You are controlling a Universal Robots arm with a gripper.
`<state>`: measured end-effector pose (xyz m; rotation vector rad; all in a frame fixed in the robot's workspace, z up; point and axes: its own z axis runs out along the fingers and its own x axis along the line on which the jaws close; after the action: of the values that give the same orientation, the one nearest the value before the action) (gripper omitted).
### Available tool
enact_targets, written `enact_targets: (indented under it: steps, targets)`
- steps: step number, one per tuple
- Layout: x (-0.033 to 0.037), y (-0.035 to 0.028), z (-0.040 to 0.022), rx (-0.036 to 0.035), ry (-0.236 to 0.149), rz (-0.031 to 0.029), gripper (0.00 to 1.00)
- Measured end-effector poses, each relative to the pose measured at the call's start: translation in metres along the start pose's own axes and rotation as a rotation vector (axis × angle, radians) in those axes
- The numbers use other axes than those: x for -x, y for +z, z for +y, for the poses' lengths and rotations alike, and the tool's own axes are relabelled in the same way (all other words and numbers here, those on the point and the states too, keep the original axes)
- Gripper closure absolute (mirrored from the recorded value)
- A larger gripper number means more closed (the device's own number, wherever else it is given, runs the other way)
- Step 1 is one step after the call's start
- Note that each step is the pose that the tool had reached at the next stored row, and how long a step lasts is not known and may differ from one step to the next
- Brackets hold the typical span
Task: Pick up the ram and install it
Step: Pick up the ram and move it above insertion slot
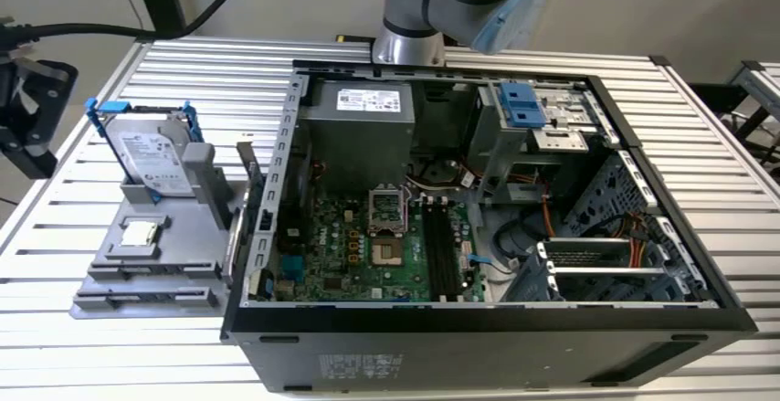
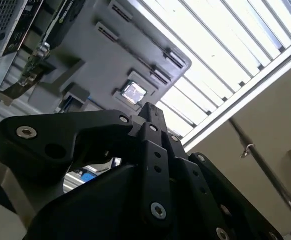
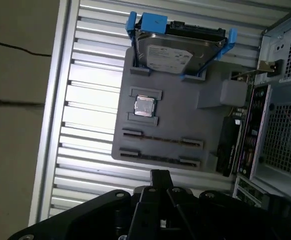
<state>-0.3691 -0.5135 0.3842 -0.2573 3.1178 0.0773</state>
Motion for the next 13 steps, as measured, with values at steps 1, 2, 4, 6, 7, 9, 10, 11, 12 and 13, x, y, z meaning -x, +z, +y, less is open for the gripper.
enact_targets:
  steps: [1, 2, 4, 6, 7, 9, 10, 11, 12, 13]
  targets:
    - [0.0000, 0.0000, 0.0000, 0.0003, -0.017, 0.0008, 1.00]
    - [0.0000, 0.0000, 0.0000, 0.0006, -0.033, 0.0016, 1.00]
    - [0.0000, 0.0000, 0.0000, 0.0011, -0.068, 0.0033, 1.00]
    - [0.0000, 0.0000, 0.0000, 0.0017, -0.104, 0.0051, 1.00]
    - [0.0000, 0.0000, 0.0000, 0.0020, -0.122, 0.0059, 1.00]
    - [0.0000, 0.0000, 0.0000, 0.0026, -0.158, 0.0076, 1.00]
    - [0.0000, 0.0000, 0.0000, 0.0028, -0.173, 0.0085, 1.00]
    - [0.0000, 0.0000, 0.0000, 0.0031, -0.194, 0.0094, 1.00]
    - [0.0000, 0.0000, 0.0000, 0.0035, -0.212, 0.0102, 1.00]
    - [0.0000, 0.0000, 0.0000, 0.0037, -0.230, 0.0111, 1.00]
